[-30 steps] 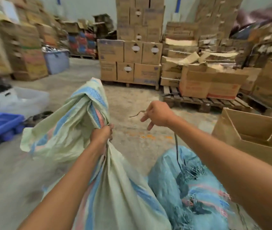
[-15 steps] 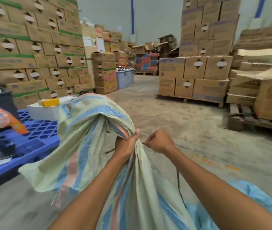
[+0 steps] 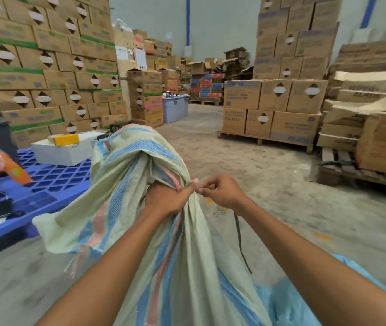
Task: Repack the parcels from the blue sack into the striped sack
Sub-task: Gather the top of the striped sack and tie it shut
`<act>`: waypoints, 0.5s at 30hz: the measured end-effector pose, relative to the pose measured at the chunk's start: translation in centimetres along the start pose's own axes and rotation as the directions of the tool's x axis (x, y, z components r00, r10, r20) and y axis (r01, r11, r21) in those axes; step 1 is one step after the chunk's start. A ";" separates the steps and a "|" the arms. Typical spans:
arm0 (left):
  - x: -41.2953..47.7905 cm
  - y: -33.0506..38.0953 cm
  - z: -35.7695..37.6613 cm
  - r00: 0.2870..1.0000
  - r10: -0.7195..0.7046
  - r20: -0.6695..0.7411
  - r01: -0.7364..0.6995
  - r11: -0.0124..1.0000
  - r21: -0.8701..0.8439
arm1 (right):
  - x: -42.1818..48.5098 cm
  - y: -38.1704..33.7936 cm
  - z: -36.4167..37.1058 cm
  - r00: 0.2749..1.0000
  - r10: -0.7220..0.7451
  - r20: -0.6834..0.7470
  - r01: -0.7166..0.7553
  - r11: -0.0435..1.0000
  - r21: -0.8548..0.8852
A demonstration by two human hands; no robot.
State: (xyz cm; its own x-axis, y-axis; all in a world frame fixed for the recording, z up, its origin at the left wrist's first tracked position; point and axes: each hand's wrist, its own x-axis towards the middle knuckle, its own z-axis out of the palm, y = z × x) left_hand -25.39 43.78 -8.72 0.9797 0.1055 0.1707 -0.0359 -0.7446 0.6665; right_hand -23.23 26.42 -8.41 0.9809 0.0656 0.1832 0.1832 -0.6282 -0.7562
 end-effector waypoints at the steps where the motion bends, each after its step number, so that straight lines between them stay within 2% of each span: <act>1: 0.1 0.1 -0.5 1.000 -0.003 -0.004 0.003 0.993 0.115 | -0.2 -0.4 -0.1 1.000 0.001 0.003 -0.001 0.999 -0.034; 4: 0.0 0.5 -2.3 0.999 -0.050 0.011 0.042 0.919 0.391 | -0.9 -1.8 -0.5 0.997 0.049 0.066 -0.039 0.990 -0.139; 6: -0.1 0.6 -3.2 0.989 -0.139 0.044 0.097 0.854 0.512 | -1.8 -2.8 -1.0 0.982 0.116 0.150 -0.106 0.991 -0.079; 8: 0.0 0.5 -3.7 0.974 -0.216 0.073 0.138 0.812 0.567 | -3.2 -4.0 -0.9 0.959 0.171 0.227 -0.188 0.981 0.053; 12: 0.2 0.0 -4.0 0.940 -0.313 0.137 0.214 0.853 0.477 | -6.9 -5.2 1.9 0.914 0.227 0.335 -0.344 0.873 0.346; 15: 1.8 -1.9 -3.2 0.902 -0.341 0.264 0.253 0.914 0.316 | -8.6 -5.2 4.9 0.895 0.213 0.393 -0.423 0.687 0.591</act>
State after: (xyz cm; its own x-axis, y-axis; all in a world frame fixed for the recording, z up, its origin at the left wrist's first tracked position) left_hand -24.22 47.48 -7.32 0.9484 0.1753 -0.2644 0.2775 -0.8623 0.4237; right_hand -32.32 32.93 -9.14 0.9422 0.2293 -0.2441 -0.2507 -0.0006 -0.9681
